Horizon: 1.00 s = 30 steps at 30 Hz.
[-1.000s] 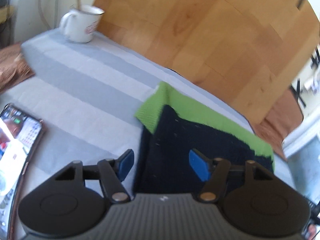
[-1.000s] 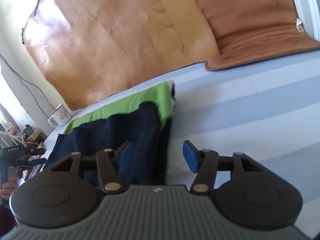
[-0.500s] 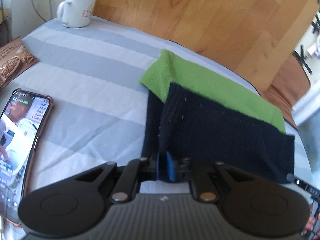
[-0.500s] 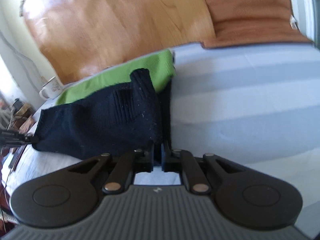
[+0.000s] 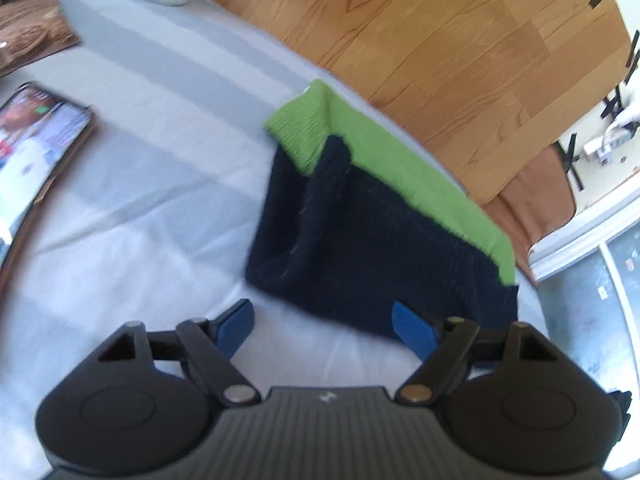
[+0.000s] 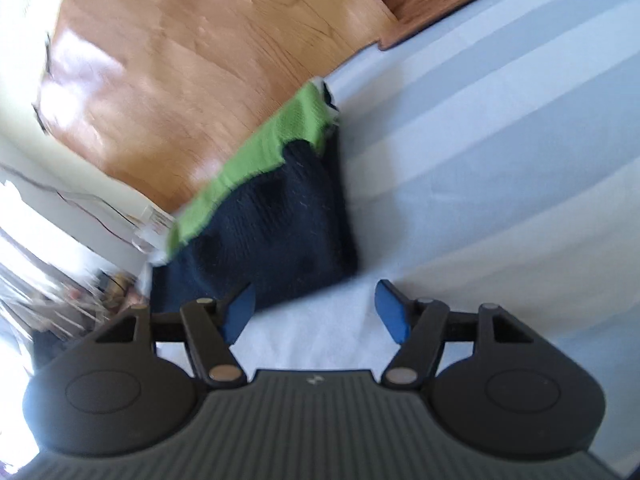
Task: Fold small clothes
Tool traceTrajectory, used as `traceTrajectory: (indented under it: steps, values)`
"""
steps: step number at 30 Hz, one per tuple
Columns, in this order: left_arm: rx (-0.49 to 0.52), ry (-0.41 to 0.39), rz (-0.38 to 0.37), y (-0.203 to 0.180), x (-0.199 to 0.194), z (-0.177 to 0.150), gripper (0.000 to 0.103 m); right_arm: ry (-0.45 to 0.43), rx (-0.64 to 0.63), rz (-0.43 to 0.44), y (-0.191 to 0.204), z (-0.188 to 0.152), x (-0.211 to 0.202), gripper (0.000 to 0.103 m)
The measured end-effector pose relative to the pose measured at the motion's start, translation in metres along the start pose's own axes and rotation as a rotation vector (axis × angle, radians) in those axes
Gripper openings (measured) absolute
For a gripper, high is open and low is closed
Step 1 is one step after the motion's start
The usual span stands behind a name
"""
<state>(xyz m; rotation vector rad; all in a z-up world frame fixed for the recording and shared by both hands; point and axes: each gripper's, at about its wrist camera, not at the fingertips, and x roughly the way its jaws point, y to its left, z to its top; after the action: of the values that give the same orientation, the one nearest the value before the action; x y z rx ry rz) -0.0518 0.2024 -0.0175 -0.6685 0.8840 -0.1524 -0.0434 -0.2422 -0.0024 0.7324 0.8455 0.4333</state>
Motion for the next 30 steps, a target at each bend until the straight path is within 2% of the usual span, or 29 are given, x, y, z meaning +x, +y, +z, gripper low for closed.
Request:
traceTrajectory:
  steps: [2, 4, 5, 6, 7, 9, 13, 17, 22, 25, 26, 28, 30]
  values:
    - [-0.022, -0.030, 0.000, -0.003, 0.009, 0.005, 0.070, -0.013, 0.040, 0.031, 0.001, 0.004, 0.013, 0.070]
    - [-0.036, -0.054, 0.028, -0.006, 0.017, 0.009, 0.035, -0.054, 0.054, 0.046, 0.003, 0.008, 0.024, 0.067]
    - [-0.055, -0.054, 0.043, -0.004, 0.021, 0.011, 0.023, -0.078, 0.058, 0.031, 0.005, 0.011, 0.031, 0.055]
    - [-0.090, -0.040, 0.047, 0.001, 0.026, 0.014, 0.013, -0.089, 0.061, 0.007, 0.006, 0.013, 0.035, 0.034]
    - [-0.130, -0.033, 0.027, 0.006, 0.028, 0.016, 0.012, -0.083, 0.064, -0.022, 0.005, 0.016, 0.039, 0.026]
    - [-0.160, -0.004, 0.018, 0.008, 0.026, 0.019, 0.010, -0.070, 0.080, -0.042, 0.005, 0.019, 0.041, 0.022]
    - [-0.086, -0.014, 0.009, -0.005, 0.004, 0.008, 0.010, -0.121, -0.037, -0.074, 0.023, 0.014, 0.014, 0.016]
    - [-0.057, -0.009, -0.037, -0.007, -0.020, -0.005, 0.010, -0.154, -0.074, -0.080, 0.028, 0.003, -0.028, 0.014]
    - [-0.067, 0.059, -0.028, 0.008, -0.040, -0.042, 0.010, -0.073, -0.095, -0.096, 0.020, -0.037, -0.061, 0.015]
    - [-0.085, 0.090, -0.002, 0.021, -0.045, -0.065, 0.013, -0.030, -0.053, -0.103, 0.003, -0.055, -0.060, 0.018]
    - [-0.092, 0.081, -0.012, 0.024, -0.047, -0.067, 0.016, -0.024, -0.017, -0.104, -0.006, -0.055, -0.056, 0.026]
    - [-0.105, 0.070, -0.009, 0.026, -0.053, -0.067, 0.021, -0.052, 0.032, -0.121, -0.014, -0.050, -0.054, 0.029]
    - [-0.057, 0.023, 0.029, 0.019, -0.066, -0.067, 0.029, -0.106, 0.003, -0.169, -0.012, -0.042, -0.061, 0.043]
